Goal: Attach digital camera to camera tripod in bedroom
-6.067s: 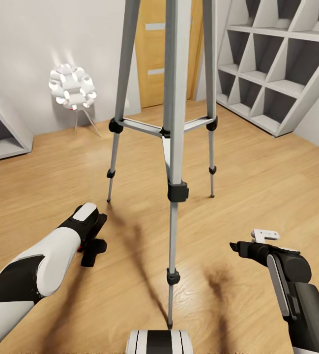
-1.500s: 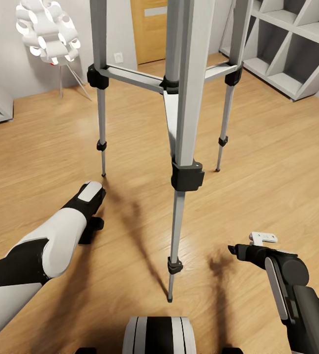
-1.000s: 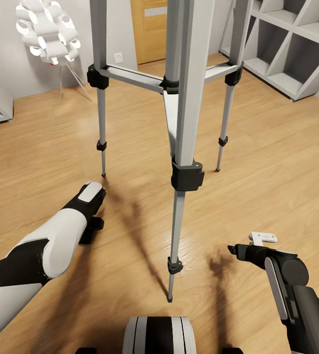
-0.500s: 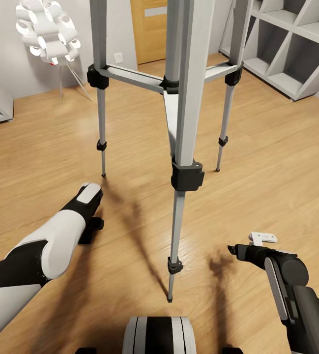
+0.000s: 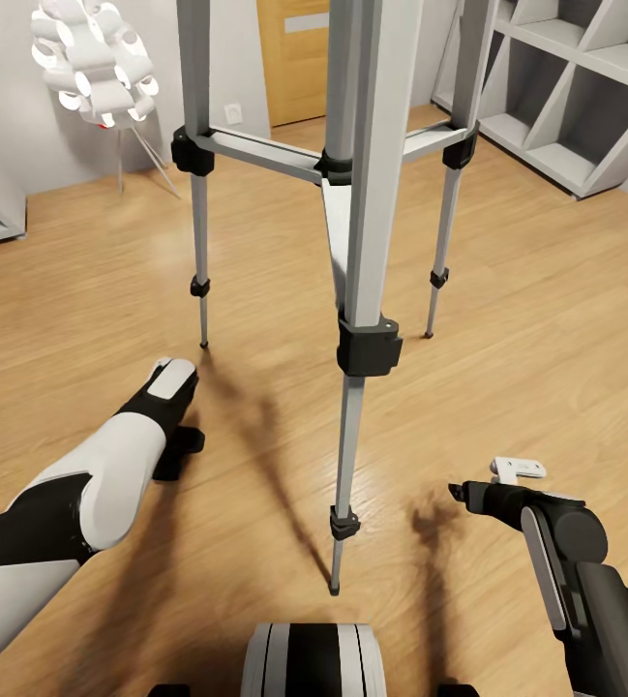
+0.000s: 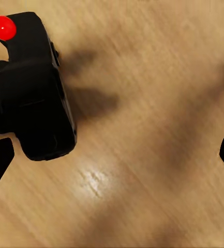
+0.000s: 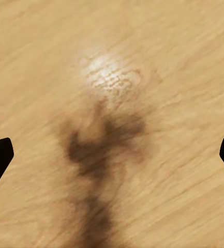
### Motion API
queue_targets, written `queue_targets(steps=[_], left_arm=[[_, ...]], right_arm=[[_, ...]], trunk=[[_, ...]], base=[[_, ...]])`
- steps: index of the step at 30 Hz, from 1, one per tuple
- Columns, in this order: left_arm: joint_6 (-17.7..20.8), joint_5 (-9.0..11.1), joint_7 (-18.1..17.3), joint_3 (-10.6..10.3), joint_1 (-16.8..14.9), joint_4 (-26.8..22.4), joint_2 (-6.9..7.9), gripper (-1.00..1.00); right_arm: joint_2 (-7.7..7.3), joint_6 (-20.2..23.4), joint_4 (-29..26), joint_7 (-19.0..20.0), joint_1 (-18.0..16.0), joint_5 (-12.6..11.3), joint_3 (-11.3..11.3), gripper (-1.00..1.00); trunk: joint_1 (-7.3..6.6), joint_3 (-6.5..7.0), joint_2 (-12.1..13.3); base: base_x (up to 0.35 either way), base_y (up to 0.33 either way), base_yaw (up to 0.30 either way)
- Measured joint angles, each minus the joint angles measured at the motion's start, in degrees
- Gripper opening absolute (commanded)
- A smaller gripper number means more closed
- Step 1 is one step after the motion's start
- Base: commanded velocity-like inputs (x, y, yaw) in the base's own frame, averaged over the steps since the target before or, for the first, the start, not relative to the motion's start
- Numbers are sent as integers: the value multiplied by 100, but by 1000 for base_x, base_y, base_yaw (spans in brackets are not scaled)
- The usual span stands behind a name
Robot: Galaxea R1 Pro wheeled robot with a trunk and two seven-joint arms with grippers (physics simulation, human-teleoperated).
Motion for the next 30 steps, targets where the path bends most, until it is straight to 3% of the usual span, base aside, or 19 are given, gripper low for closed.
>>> queue_targets(steps=[10, 20, 30], left_arm=[[-30, -18, 31, 168, 12, -158, 11, 100], [-140, -28, 50, 250, 23, -198, 35, 100], [-191, -35, 46, 257, 27, -205, 40, 100]], right_arm=[[3, 0, 1, -10, 0, 21, -7, 100], [8, 0, 1, -20, 0, 35, -5, 100], [5, 0, 1, -22, 0, 37, -4, 100]], trunk=[[0, 0, 0], [26, -221, -13], [26, -222, -13]], base=[[0, 0, 0], [0, 0, 0], [0, 0, 0]])
